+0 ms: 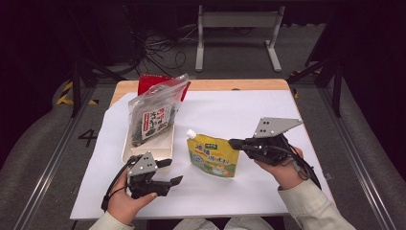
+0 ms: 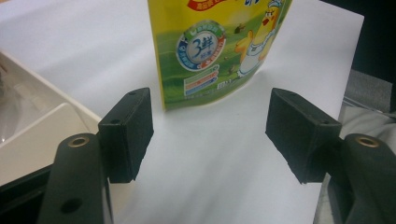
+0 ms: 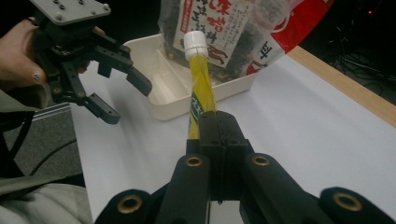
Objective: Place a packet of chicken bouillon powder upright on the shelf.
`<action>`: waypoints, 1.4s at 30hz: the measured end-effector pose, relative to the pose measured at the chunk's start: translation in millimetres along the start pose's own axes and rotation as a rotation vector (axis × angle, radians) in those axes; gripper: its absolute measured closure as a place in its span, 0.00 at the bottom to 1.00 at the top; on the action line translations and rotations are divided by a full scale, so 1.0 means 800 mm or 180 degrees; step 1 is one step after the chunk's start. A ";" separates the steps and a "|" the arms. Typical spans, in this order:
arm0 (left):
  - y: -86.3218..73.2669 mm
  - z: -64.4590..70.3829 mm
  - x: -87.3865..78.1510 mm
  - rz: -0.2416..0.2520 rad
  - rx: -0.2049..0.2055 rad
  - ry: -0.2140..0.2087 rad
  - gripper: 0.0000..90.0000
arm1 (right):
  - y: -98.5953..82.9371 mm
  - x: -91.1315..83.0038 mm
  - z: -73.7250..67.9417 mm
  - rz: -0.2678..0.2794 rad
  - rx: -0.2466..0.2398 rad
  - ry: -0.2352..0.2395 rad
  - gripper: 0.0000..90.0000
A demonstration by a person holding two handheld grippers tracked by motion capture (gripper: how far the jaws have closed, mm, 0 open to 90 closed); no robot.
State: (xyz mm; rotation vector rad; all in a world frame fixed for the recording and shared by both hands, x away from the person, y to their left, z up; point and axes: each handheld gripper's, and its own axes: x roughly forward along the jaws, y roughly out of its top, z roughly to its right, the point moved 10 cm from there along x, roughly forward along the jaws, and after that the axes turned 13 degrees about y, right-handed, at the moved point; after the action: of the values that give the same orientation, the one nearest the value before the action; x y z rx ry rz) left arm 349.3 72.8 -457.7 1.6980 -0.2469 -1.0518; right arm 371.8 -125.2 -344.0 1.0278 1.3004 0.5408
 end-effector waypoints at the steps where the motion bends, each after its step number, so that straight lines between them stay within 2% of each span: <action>1: 0.001 0.000 0.000 0.0005 -0.0006 0.0000 0.37 | 0.002 -0.001 -0.003 0.0004 -0.0011 0.0021 1.00; 6: 0.005 0.001 0.002 0.0032 -0.0014 -0.0005 0.37 | 0.007 -0.006 -0.009 0.0042 -0.0036 0.0041 1.00; 12: 0.018 0.002 0.012 0.0154 0.0023 -0.0021 0.31 | 0.013 -0.013 -0.019 0.0090 -0.0083 0.0093 1.00; 16: 0.029 0.006 0.021 0.0246 0.0009 -0.0083 0.29 | 0.017 -0.015 -0.028 0.0109 -0.0132 0.0146 1.00; 20: 0.036 0.014 0.030 0.0296 0.0081 -0.0187 0.29 | 0.021 -0.014 -0.037 0.0123 -0.0173 0.0195 1.00; 23: 0.035 0.017 0.038 0.0275 0.0061 -0.0256 0.29 | 0.023 -0.012 -0.045 0.0121 -0.0218 0.0238 1.00; 30: 0.034 0.037 0.051 0.0244 0.0068 -0.0587 0.30 | 0.031 -0.014 -0.057 0.0212 -0.0276 0.0324 1.00; 32: 0.033 0.045 0.050 0.0210 0.0100 -0.0684 0.40 | 0.030 -0.013 -0.057 0.0212 -0.0269 0.0330 1.00; 35: 0.029 0.046 0.048 0.0048 0.0250 -0.0618 0.64 | 0.029 -0.011 -0.055 0.0222 -0.0239 0.0315 1.00; 37: 0.029 0.047 0.043 0.0018 0.0249 -0.0654 0.76 | 0.030 -0.013 -0.052 0.0278 -0.0220 0.0275 1.00; 39: 0.031 0.050 0.038 0.0004 0.0304 -0.0651 0.83 | 0.030 -0.016 -0.048 0.0331 -0.0196 0.0243 1.00; 41: 0.032 0.057 0.032 -0.0101 0.0330 -0.0729 0.86 | 0.030 -0.019 -0.045 0.0370 -0.0168 0.0219 1.00; 42: 0.032 0.057 0.032 -0.0101 0.0330 -0.0729 0.87 | 0.030 -0.019 -0.045 0.0370 -0.0168 0.0219 1.00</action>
State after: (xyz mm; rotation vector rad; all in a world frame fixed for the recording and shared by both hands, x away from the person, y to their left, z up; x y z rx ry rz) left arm 339.1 16.0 -450.7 1.6771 -0.4291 -1.2776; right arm 339.1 -115.2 -313.2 1.0532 1.2855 0.7005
